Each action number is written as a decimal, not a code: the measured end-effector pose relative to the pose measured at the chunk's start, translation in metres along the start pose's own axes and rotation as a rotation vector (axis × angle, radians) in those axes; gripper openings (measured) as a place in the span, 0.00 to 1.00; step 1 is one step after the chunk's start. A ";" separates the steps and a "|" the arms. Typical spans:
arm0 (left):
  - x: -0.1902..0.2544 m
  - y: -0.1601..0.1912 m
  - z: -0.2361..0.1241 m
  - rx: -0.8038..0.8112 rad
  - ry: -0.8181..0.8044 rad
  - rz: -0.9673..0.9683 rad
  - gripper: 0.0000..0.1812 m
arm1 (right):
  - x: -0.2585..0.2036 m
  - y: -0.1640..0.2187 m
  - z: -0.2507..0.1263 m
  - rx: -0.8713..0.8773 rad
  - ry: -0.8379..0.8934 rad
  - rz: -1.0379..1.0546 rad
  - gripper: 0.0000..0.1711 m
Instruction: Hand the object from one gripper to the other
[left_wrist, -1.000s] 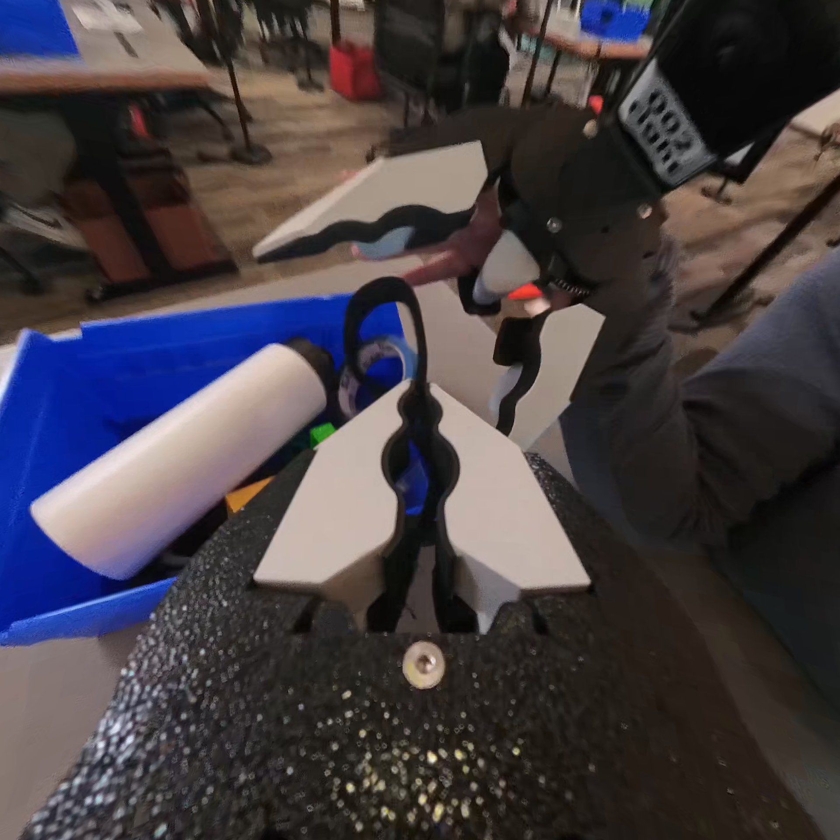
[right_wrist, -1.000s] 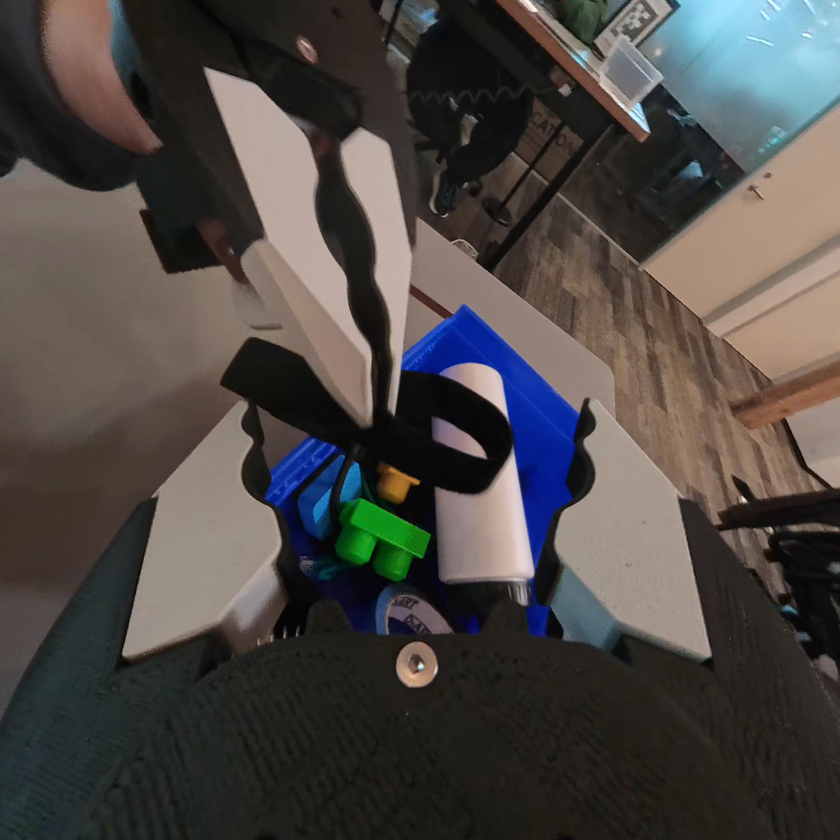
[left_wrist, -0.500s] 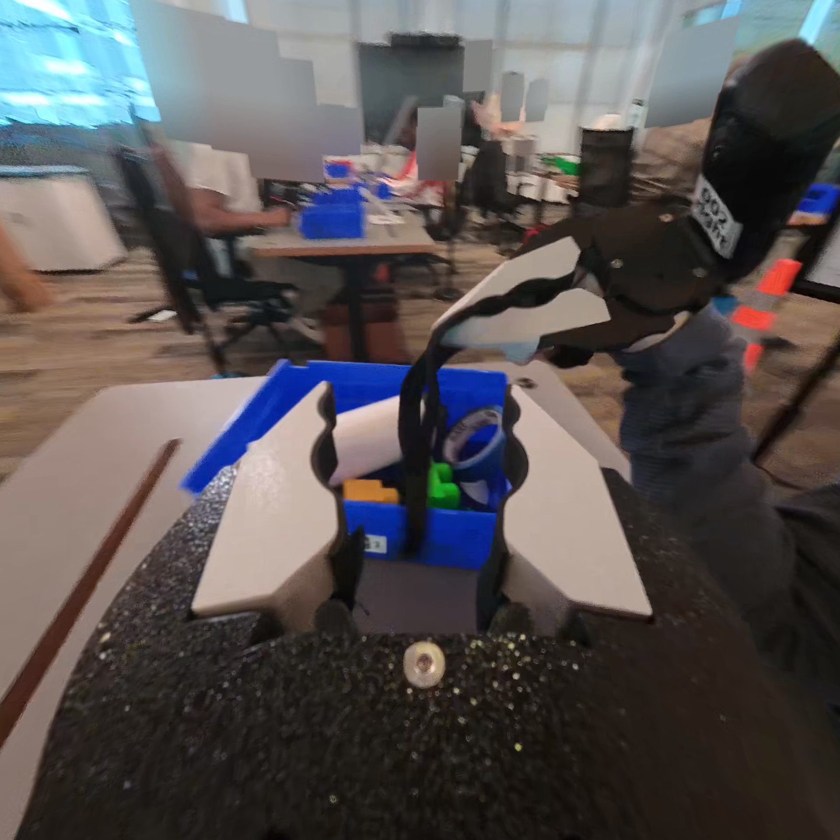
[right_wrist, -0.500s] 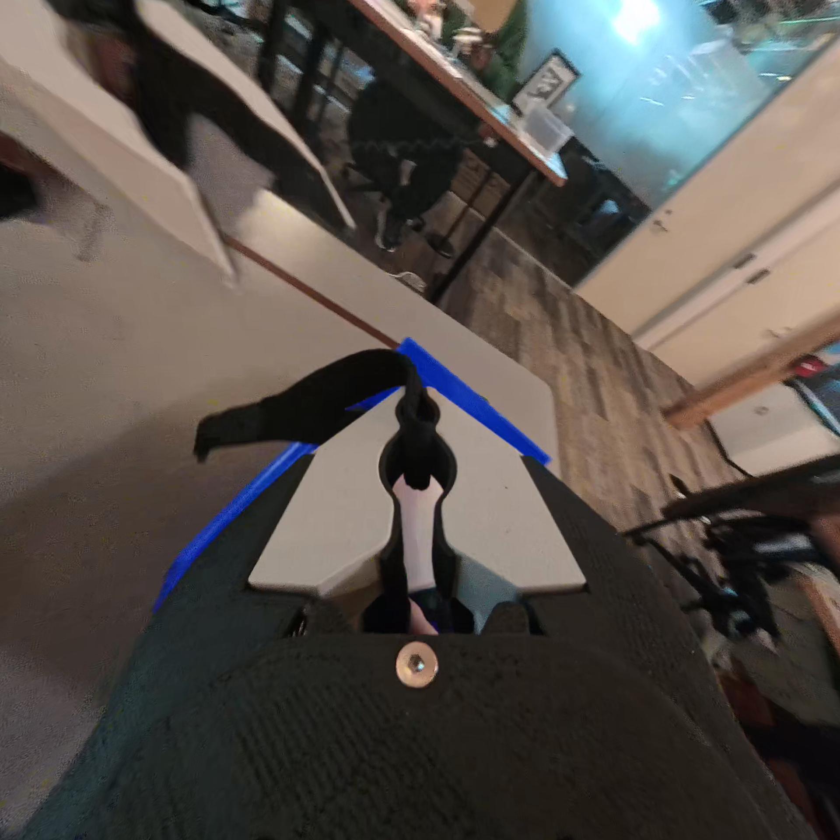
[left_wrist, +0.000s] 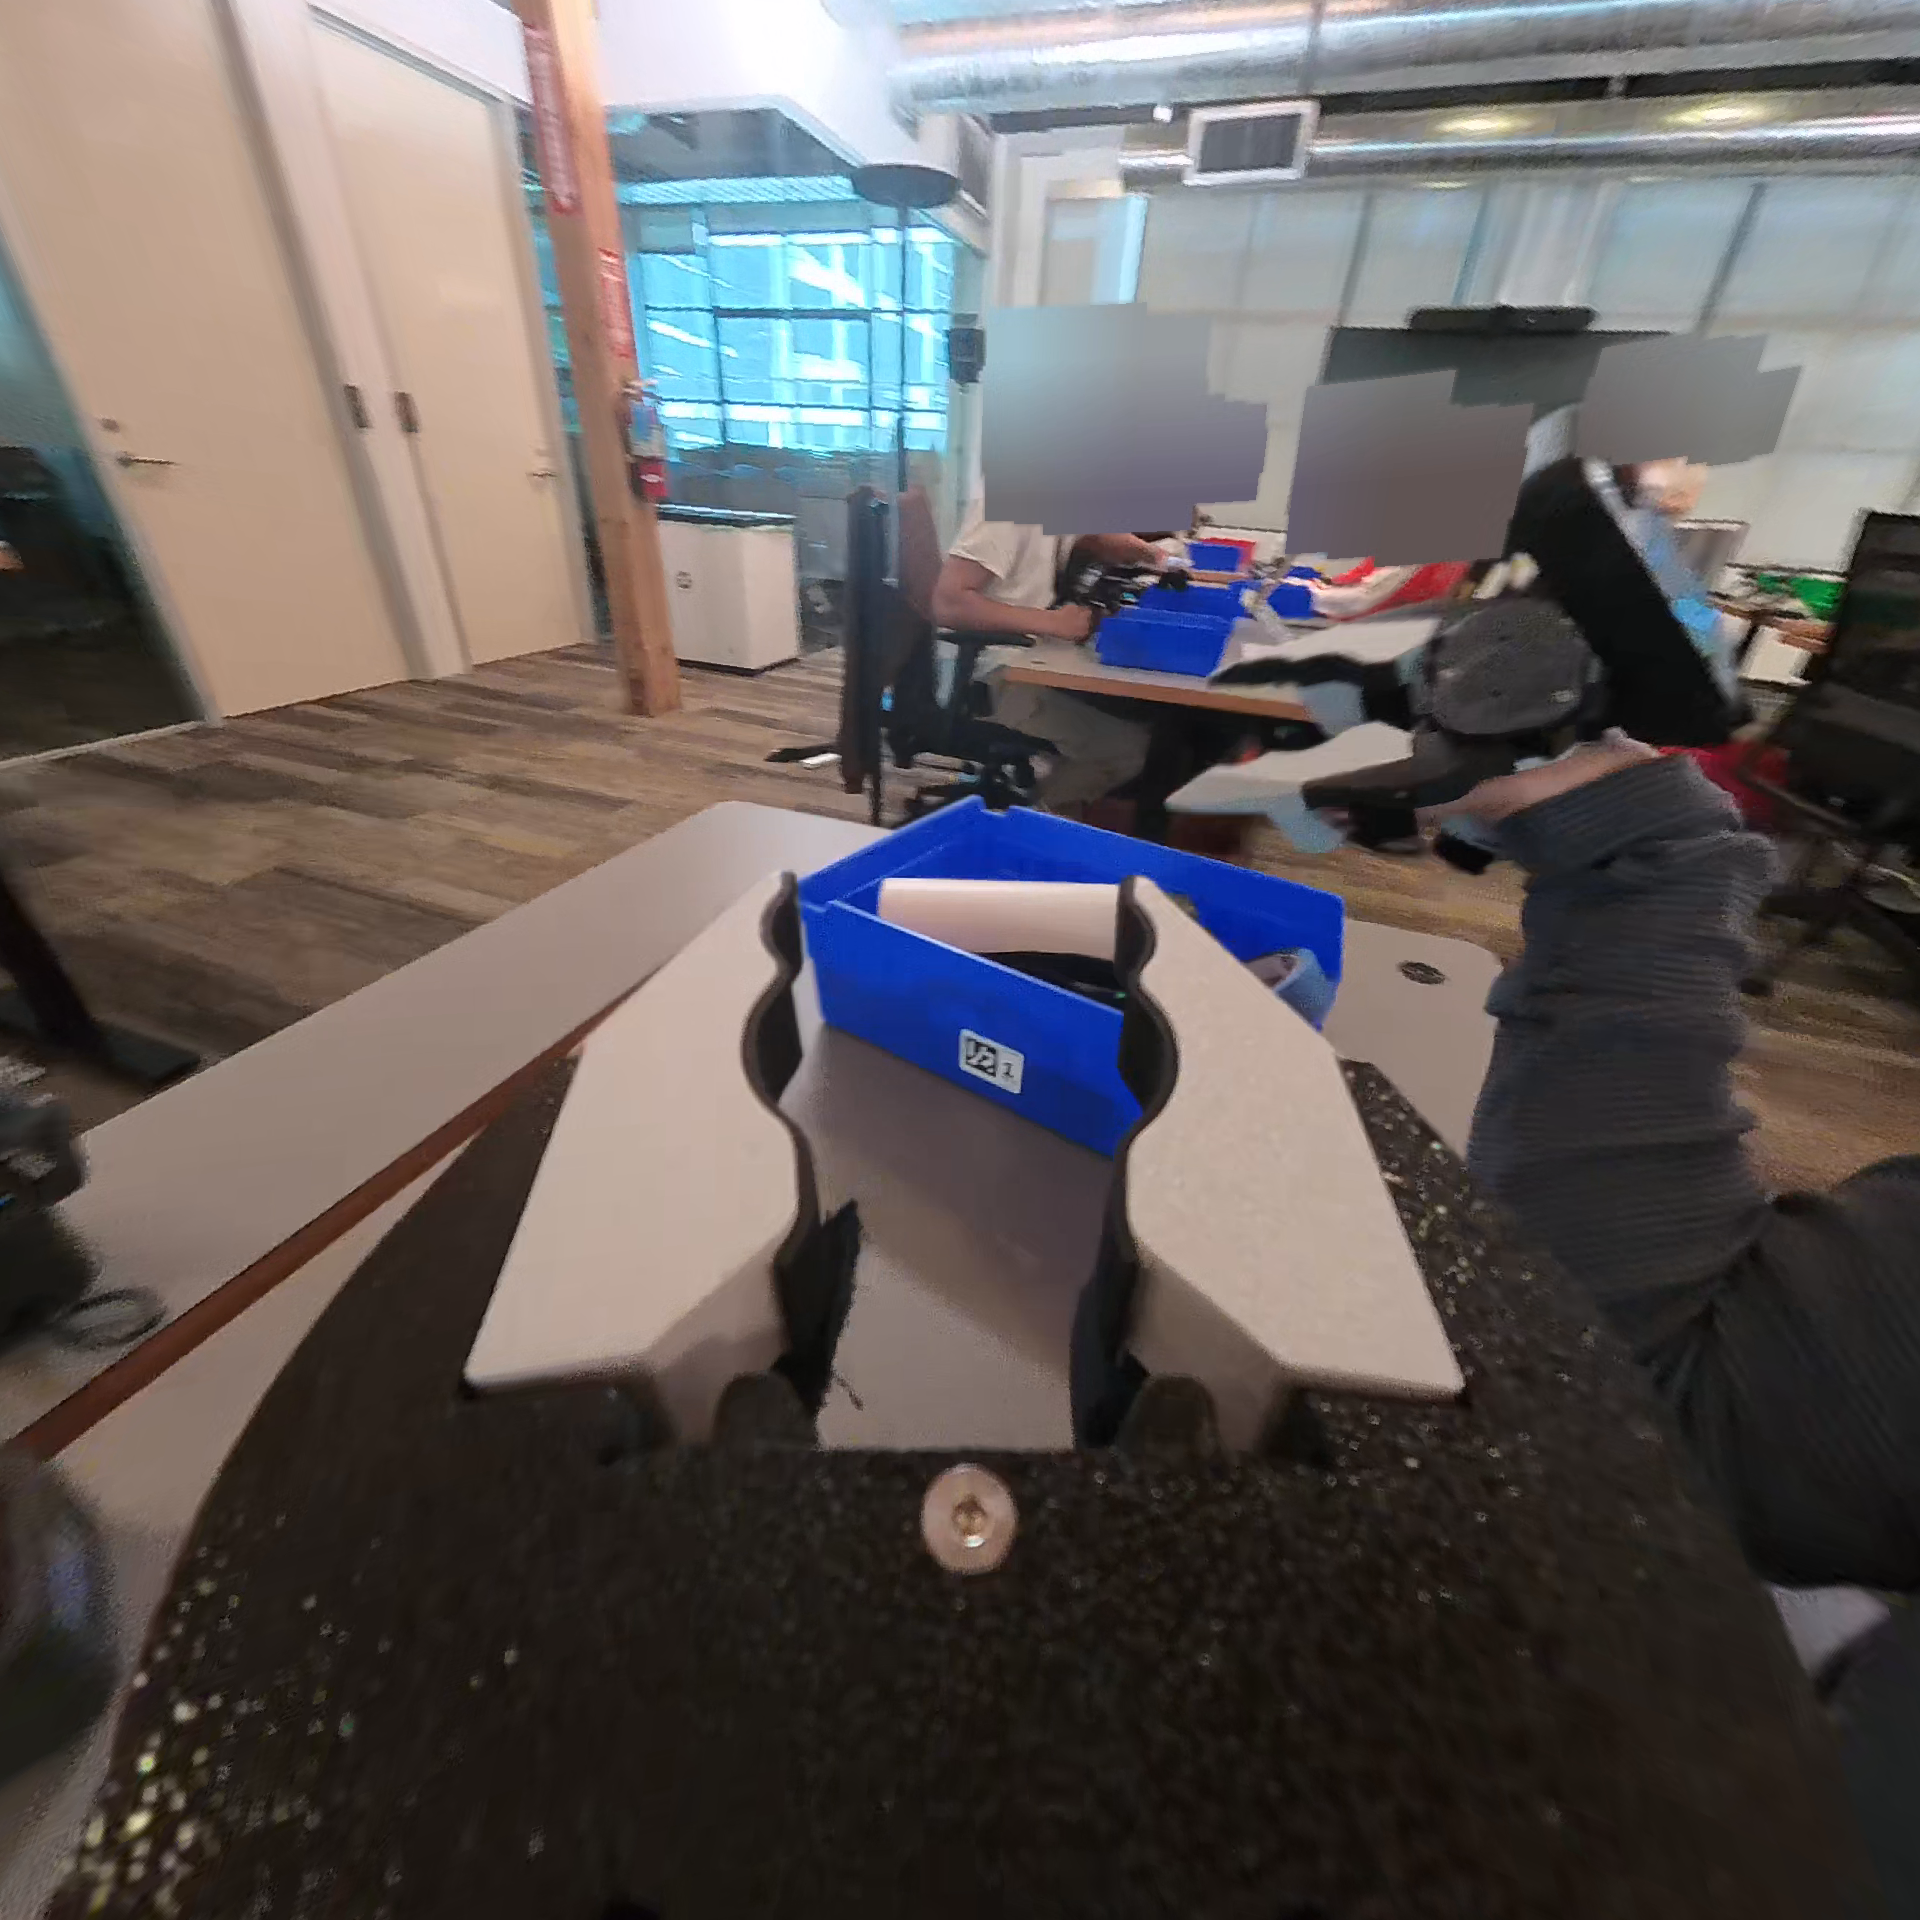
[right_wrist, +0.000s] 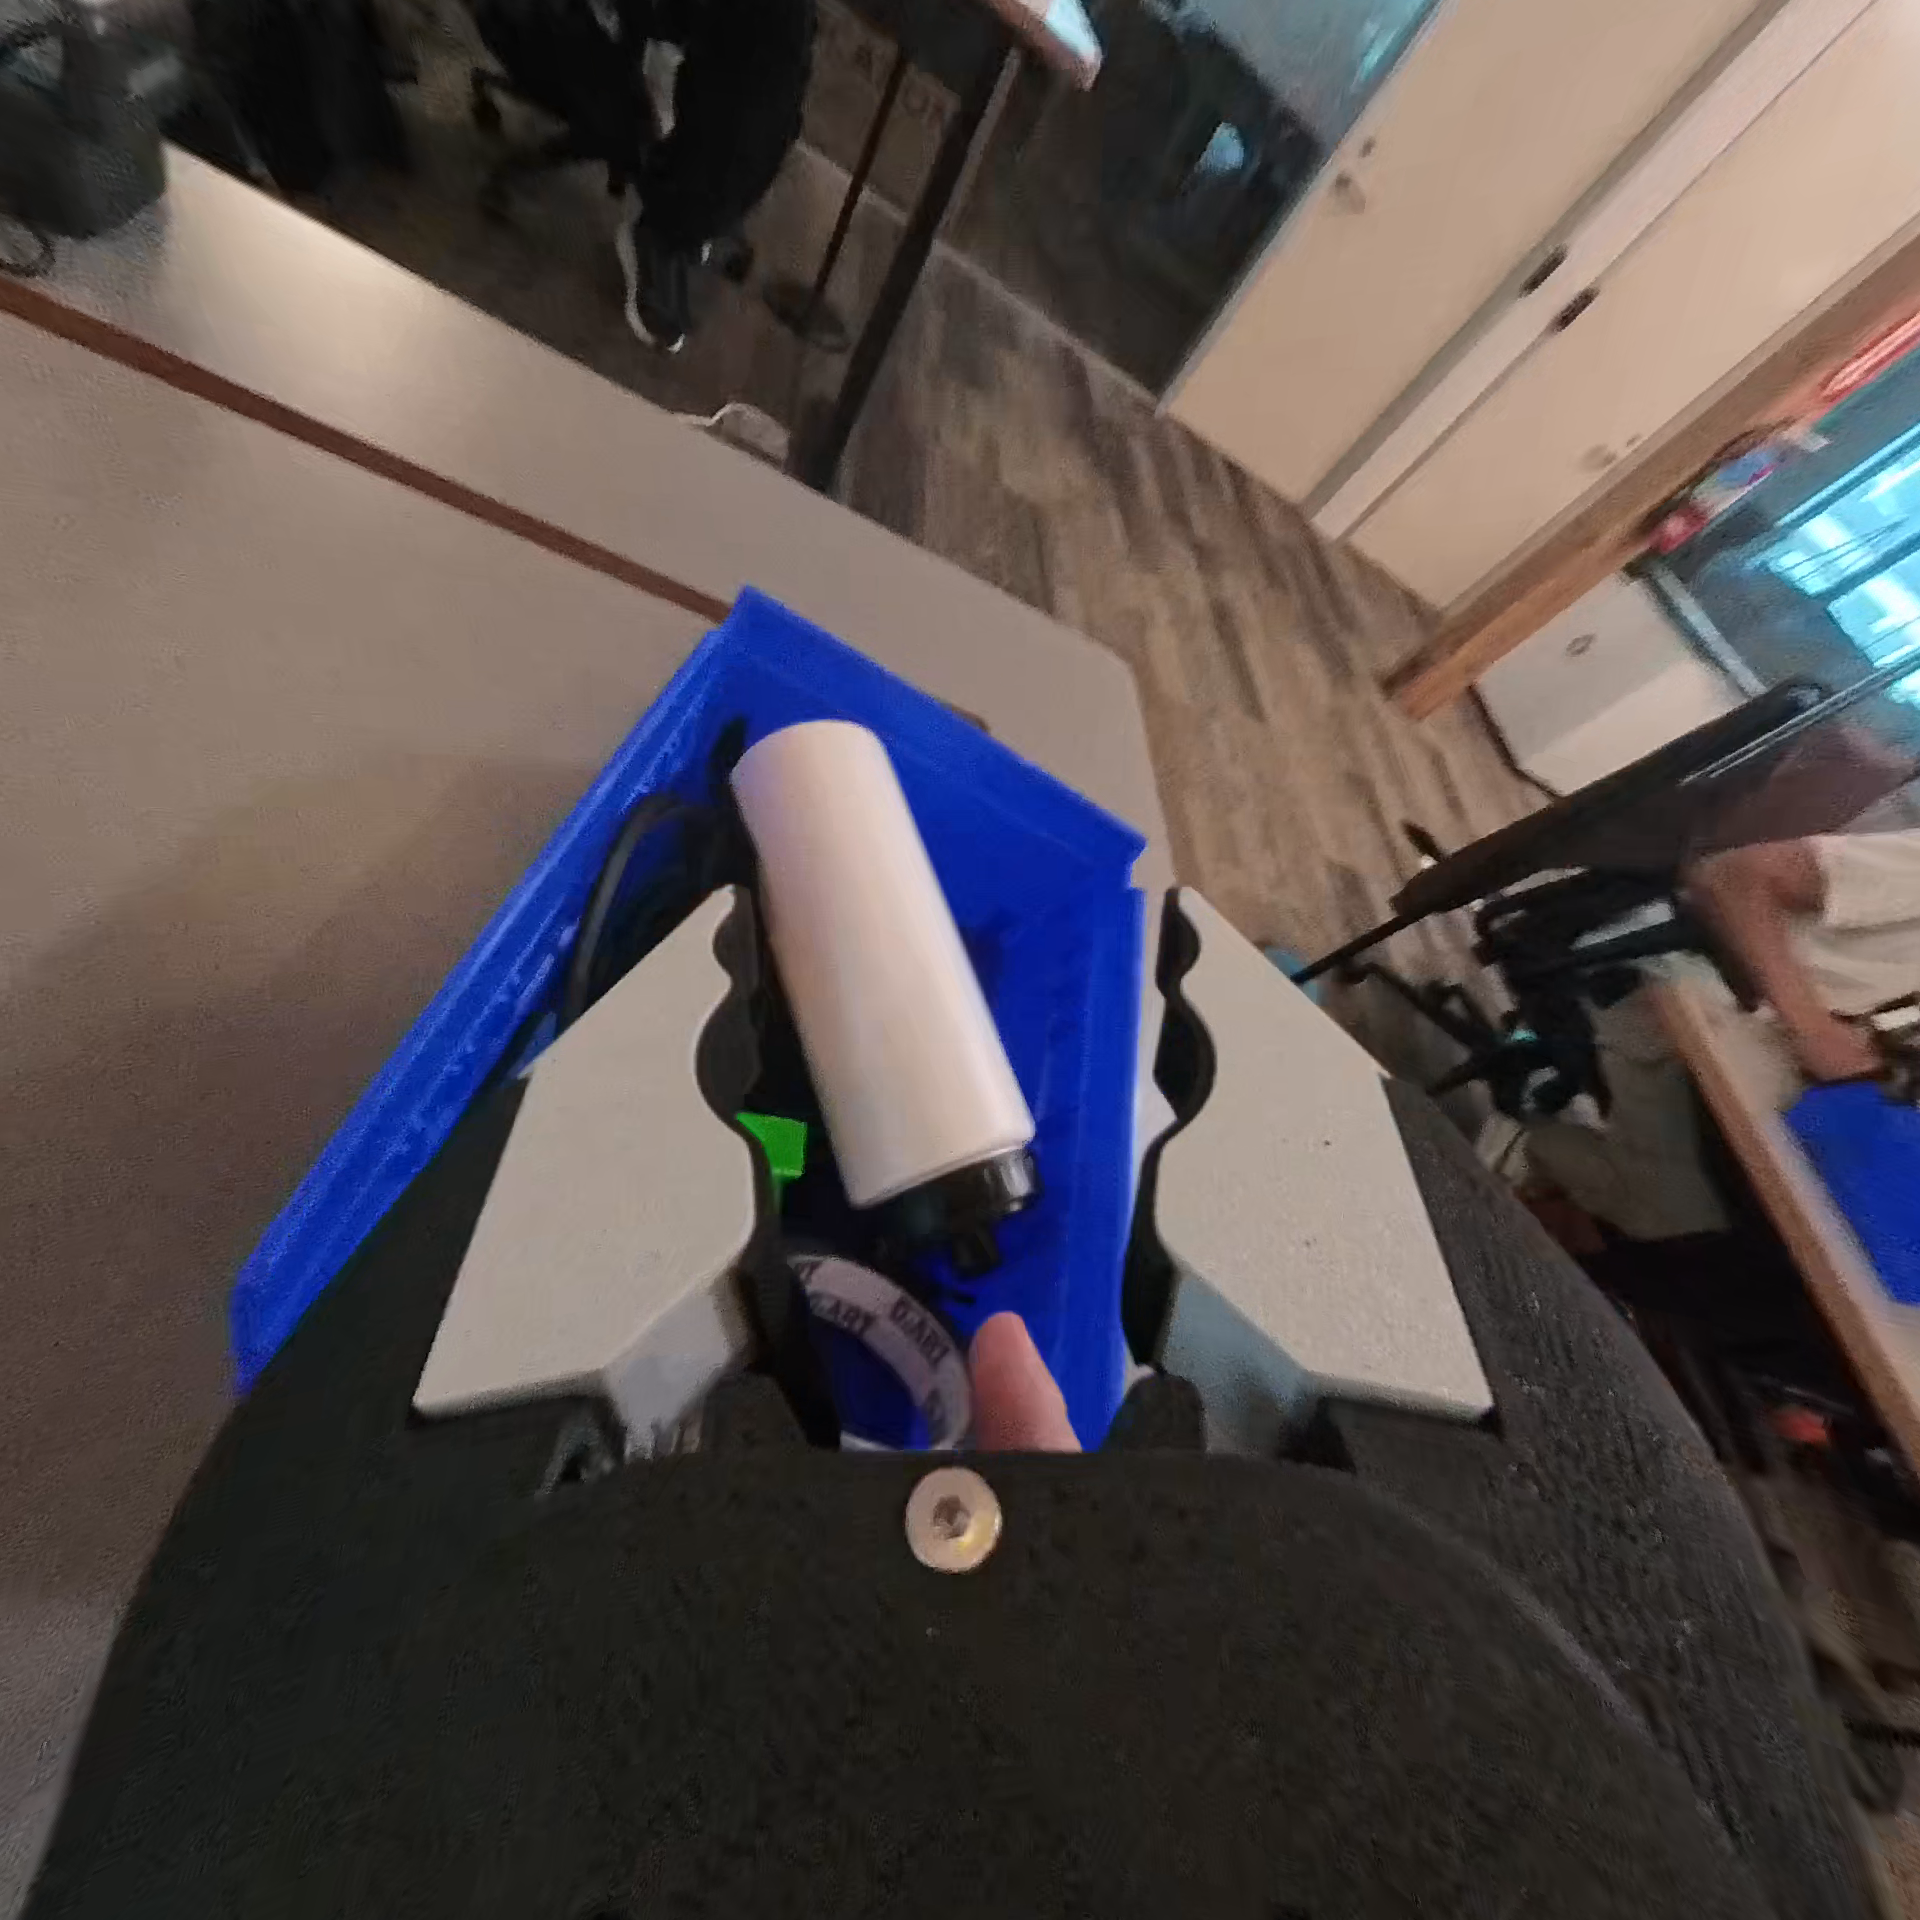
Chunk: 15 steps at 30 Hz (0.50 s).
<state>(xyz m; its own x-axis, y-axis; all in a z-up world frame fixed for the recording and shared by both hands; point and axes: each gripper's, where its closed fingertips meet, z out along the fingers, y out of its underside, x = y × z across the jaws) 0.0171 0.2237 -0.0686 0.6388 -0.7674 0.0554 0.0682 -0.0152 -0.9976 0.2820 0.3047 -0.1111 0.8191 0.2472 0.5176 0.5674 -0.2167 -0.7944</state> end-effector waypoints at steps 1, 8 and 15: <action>-0.002 -0.001 -0.011 0.008 -0.042 0.004 0.33 | 0.007 -0.014 -0.005 0.060 0.052 -0.014 0.46; -0.025 0.020 -0.120 -0.048 -0.474 0.005 0.54 | -0.021 -0.149 -0.046 0.662 0.117 -0.027 0.46; -0.042 0.046 -0.316 -0.224 -1.002 -0.013 0.56 | -0.154 -0.231 -0.056 0.853 -0.322 0.032 0.53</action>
<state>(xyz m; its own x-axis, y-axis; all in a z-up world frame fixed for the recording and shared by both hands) -0.2485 0.0522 -0.1308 0.9924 0.1200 -0.0262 0.0005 -0.2179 -0.9760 0.0299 0.2641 0.0104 0.6980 0.5323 0.4790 0.1848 0.5124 -0.8386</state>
